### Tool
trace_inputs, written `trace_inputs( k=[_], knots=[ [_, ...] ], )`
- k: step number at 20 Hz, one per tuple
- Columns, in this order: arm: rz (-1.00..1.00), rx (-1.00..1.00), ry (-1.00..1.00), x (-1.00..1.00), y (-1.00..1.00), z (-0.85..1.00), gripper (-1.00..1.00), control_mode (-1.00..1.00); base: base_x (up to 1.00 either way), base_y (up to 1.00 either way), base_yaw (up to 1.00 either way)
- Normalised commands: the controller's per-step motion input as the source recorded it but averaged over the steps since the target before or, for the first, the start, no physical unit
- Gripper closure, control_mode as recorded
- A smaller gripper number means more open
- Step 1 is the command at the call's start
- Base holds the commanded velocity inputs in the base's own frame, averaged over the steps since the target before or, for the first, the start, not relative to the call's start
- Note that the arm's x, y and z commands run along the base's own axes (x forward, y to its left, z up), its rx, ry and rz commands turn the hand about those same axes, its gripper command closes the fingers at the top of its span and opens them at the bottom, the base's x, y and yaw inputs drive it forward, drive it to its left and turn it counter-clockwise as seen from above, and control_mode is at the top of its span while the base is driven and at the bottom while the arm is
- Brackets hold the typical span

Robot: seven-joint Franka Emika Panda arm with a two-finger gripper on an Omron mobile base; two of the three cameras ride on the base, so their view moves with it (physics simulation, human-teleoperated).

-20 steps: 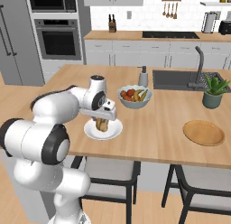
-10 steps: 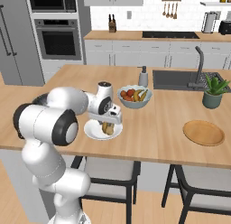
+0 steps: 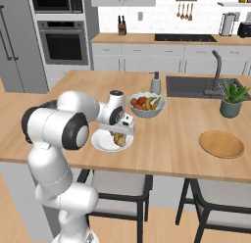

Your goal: Place one bun and one sausage from the bowl on each plate.

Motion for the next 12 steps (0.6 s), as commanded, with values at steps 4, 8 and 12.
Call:
trace_inputs(
  k=[4,8,12],
  knots=[
    [0.0,0.0,0.0,0.15,-0.02,-0.1,1.0,-1.0,0.0,0.0,0.0],
    [0.0,0.0,0.0,0.14,0.0,-0.28,1.0,-1.0,0.0,0.0,0.0],
    [0.0,0.0,0.0,0.03,0.0,-0.08,-1.0,-1.0,0.0,0.0,0.0]
  ],
)
